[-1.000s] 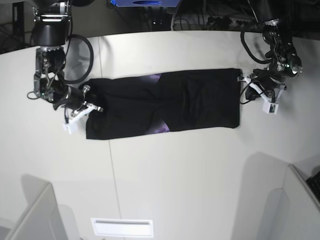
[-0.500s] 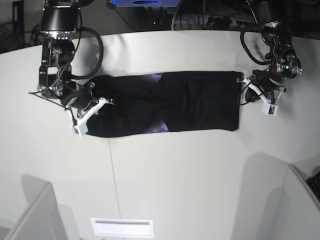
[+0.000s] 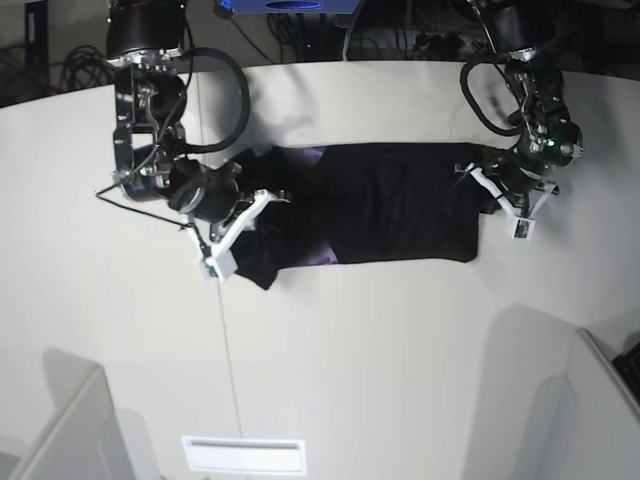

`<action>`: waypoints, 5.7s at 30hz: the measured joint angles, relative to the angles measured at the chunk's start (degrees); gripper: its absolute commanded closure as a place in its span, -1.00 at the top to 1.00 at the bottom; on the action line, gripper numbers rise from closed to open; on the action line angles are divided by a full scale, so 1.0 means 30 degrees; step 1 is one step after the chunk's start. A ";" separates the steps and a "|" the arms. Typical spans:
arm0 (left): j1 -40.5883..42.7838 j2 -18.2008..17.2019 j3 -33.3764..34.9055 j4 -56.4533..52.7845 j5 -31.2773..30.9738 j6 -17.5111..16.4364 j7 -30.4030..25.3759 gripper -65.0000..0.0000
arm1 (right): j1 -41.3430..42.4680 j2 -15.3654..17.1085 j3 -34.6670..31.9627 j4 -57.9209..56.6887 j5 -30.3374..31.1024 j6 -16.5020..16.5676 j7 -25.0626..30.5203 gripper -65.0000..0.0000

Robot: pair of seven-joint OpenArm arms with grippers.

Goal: Fold the T-shirt properly
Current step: 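Grasp the strip's end with the right gripper and lift it, then fold the lifted end over toward the left gripper with the right gripper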

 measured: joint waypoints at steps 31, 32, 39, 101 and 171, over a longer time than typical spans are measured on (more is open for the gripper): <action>0.0102 0.0510 0.2106 0.0109 -0.0430 -0.0015 -0.0328 -1.00 | 0.1676 -0.2499 -0.2761 0.0066 -0.0044 -0.0998 0.0117 -1.00; 0.0102 0.0510 0.2106 0.0109 -0.0430 -0.0015 -0.0328 -1.00 | 0.1727 -0.2572 -0.2987 0.0073 0.0087 -0.0998 0.0153 -1.00; 0.0109 0.0423 0.2098 0.0109 -0.0408 -0.0015 -0.0335 -1.00 | 0.1734 -0.3045 -0.3891 0.0051 -0.0058 -0.1005 0.0780 -1.00; 0.1064 0.0488 0.1974 0.1370 -0.0146 -0.0087 0.0240 -1.00 | 0.4313 -0.3832 -1.1089 -0.7220 0.0160 -0.5836 0.6331 -1.00; 0.5712 -0.0226 -1.0593 0.6885 0.0568 -0.2186 0.3402 -1.00 | 0.9100 -0.3410 -2.0575 -0.6732 0.6594 -0.2127 0.6696 -0.29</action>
